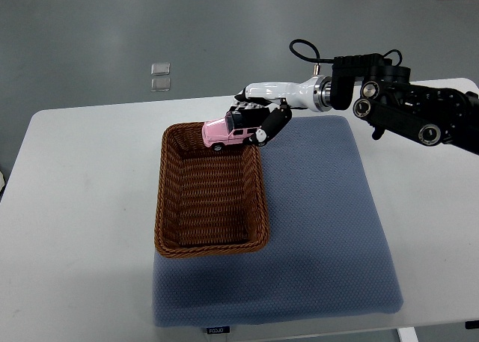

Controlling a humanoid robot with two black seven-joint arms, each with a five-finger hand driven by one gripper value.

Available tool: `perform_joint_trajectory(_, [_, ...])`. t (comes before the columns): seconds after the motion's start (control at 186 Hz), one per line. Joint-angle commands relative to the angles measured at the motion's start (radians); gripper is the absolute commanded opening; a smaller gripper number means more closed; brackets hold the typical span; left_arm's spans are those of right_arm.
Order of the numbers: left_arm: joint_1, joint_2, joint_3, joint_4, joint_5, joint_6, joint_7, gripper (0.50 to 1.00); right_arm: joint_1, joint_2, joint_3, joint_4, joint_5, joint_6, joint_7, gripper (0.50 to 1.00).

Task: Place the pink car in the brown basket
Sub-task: 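Lower the pink SUV into the wicker basket and open the right hand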

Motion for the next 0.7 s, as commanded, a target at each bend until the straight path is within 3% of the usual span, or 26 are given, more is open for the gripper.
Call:
perform_joint_trajectory(0.0, [0.001, 0.000, 0.000, 0.000, 0.000, 0.000, 0.000, 1.000, -0.009, 0.058, -0.001, -0.032, 0.000, -0.012, 0.001, 0.500])
perform_joint_trajectory(0.349, [0.001, 0.000, -0.003, 0.001, 0.000, 0.000, 0.000, 1.000, -0.078, 0.185, -0.001, -0.132, -0.006, -0.037, 0.005, 0.500])
perform_joint_trajectory(0.595, [0.001, 0.000, -0.003, 0.003, 0.000, 0.000, 0.000, 1.000, -0.135, 0.208, -0.001, -0.169, -0.018, -0.064, 0.013, 0.500])
perform_joint_trajectory(0.638, [0.001, 0.000, -0.003, 0.003, 0.000, 0.000, 0.000, 1.000, -0.146, 0.208, -0.001, -0.175, -0.018, -0.067, 0.013, 0.541])
perform_joint_trajectory(0.665, [0.001, 0.000, -0.003, 0.003, 0.000, 0.000, 0.000, 1.000, -0.152, 0.208, -0.001, -0.179, -0.018, -0.072, 0.013, 0.611])
perform_joint_trajectory(0.697, [-0.001, 0.000, -0.003, 0.004, 0.000, 0.000, 0.000, 1.000, -0.158, 0.208, 0.000, -0.186, -0.018, -0.077, 0.013, 0.658])
